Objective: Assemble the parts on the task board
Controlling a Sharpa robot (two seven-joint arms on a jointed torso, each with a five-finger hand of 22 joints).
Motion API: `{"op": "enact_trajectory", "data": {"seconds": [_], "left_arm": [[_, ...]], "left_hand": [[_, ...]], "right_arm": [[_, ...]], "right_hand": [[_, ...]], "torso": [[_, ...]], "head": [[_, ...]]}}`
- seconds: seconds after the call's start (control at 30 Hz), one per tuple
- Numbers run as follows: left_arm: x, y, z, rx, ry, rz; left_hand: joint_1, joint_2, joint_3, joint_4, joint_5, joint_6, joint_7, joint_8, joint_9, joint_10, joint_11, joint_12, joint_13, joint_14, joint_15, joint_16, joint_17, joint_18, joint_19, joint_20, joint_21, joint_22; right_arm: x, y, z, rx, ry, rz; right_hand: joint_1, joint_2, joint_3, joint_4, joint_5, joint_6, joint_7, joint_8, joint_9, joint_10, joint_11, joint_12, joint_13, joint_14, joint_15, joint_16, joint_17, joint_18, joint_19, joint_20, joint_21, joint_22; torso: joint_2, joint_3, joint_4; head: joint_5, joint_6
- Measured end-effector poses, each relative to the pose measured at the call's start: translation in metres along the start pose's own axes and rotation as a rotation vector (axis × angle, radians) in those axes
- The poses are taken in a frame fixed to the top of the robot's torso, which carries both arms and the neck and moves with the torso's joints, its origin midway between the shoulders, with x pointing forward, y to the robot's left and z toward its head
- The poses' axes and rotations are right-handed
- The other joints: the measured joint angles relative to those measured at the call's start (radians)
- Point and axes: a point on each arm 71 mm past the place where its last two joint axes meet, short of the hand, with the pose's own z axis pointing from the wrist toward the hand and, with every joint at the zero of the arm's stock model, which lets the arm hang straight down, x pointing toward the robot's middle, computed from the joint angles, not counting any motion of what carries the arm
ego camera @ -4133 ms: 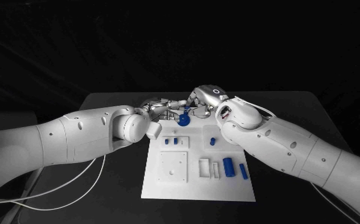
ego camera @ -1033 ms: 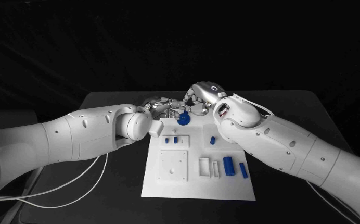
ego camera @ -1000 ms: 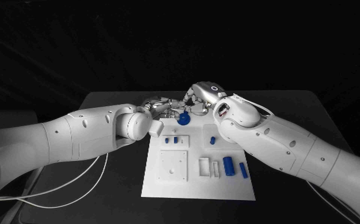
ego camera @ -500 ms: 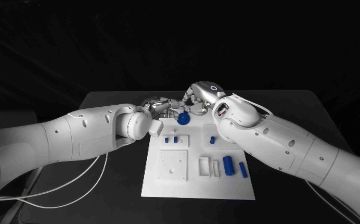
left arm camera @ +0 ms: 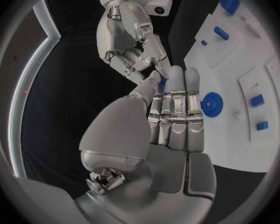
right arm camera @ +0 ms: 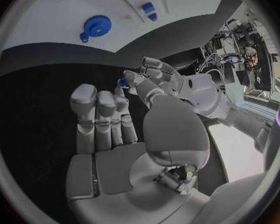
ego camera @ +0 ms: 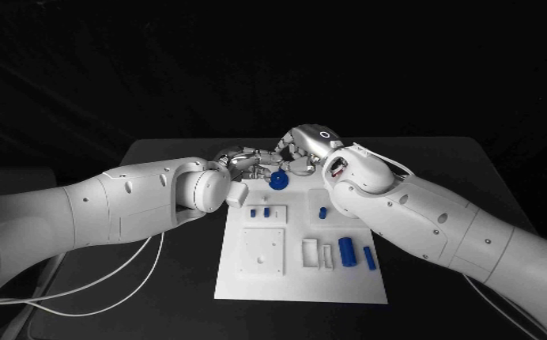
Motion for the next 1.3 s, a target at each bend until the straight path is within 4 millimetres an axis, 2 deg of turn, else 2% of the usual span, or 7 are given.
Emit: {"op": "enact_trajectory", "data": {"seconds": [0.53, 0.67, 0.8, 1.0, 1.3], "left_arm": [[-0.005, -0.001, -0.001, 0.008, -0.006, 0.001], [-0.010, -0.002, -0.002, 0.015, -0.016, 0.009], [-0.017, -0.004, -0.003, 0.037, -0.026, 0.048], [-0.034, -0.011, -0.005, 0.109, -0.045, 0.198], [-0.057, -0.024, -0.006, 0.236, -0.055, 0.534]], "left_hand": [[-0.001, 0.009, -0.004, -0.013, 0.004, 0.005, 0.002, 0.000, -0.002, 0.003, 0.004, 0.000, -0.001, 0.000, 0.000, 0.000, 0.007, 0.000, 0.000, 0.000, 0.008, 0.012], [-0.004, 0.014, -0.004, -0.013, 0.003, 0.005, 0.002, -0.001, -0.003, 0.003, 0.004, -0.003, -0.001, 0.002, -0.002, 0.000, 0.008, -0.001, 0.000, 0.000, 0.008, 0.015], [-0.004, 0.014, -0.004, -0.013, 0.003, 0.005, 0.002, -0.001, -0.003, 0.006, 0.002, -0.003, 0.000, 0.004, -0.004, 0.000, 0.009, -0.001, 0.000, 0.000, 0.008, 0.015], [-0.004, 0.014, -0.001, -0.024, 0.003, 0.005, 0.002, -0.001, -0.002, 0.006, 0.001, -0.004, 0.000, 0.004, -0.004, 0.000, 0.012, -0.001, 0.000, 0.000, 0.008, 0.020], [0.000, 0.018, -0.005, -0.039, 0.003, 0.005, 0.002, -0.001, -0.002, 0.005, 0.002, -0.003, -0.001, 0.004, -0.004, 0.000, 0.020, -0.001, 0.000, 0.000, 0.008, 0.037]], "right_arm": [[-0.003, -0.006, -0.008, 0.004, -0.032, 0.015], [-0.010, -0.013, -0.013, 0.016, -0.056, 0.031], [-0.022, -0.023, -0.019, 0.034, -0.088, 0.048], [-0.043, -0.049, -0.034, 0.083, -0.134, 0.069], [-0.084, -0.092, -0.058, 0.183, -0.229, 0.135]], "right_hand": [[0.004, -0.004, -0.006, -0.005, 0.019, -0.013, 0.005, 0.000, 0.000, -0.007, 0.007, -0.005, -0.019, -0.003, 0.003, -0.004, -0.008, 0.000, 0.000, 0.000, -0.016, 0.000], [0.004, -0.004, -0.006, -0.005, 0.027, -0.013, 0.005, 0.000, 0.000, -0.007, 0.007, -0.005, -0.020, -0.003, 0.003, -0.004, -0.009, 0.000, 0.000, 0.000, -0.016, 0.000], [0.004, -0.004, -0.001, -0.010, 0.037, -0.013, 0.005, 0.000, 0.000, -0.007, 0.007, -0.004, -0.023, -0.003, 0.003, -0.004, -0.011, 0.000, 0.000, 0.000, -0.016, 0.000], [0.000, -0.008, 0.004, -0.015, 0.047, -0.013, 0.005, 0.000, 0.000, -0.007, 0.007, -0.004, -0.025, -0.003, 0.003, -0.004, -0.011, 0.000, 0.000, 0.000, -0.016, 0.000], [0.000, -0.008, 0.010, -0.015, 0.055, -0.013, 0.005, 0.000, 0.000, -0.007, 0.007, -0.004, -0.028, -0.003, 0.003, -0.004, -0.012, 0.000, 0.000, 0.000, -0.016, 0.000]], "torso": [[0.000, 0.0012, 0.0021], [0.000, 0.0007, 0.0022], [0.000, 0.0001, 0.0016], [-0.002, 0.0000, -0.0023], [-0.010, 0.0001, -0.0099]], "head": [[0.002, -0.002], [0.004, -0.002], [0.007, -0.001], [0.011, 0.002], [0.025, 0.001]]}}
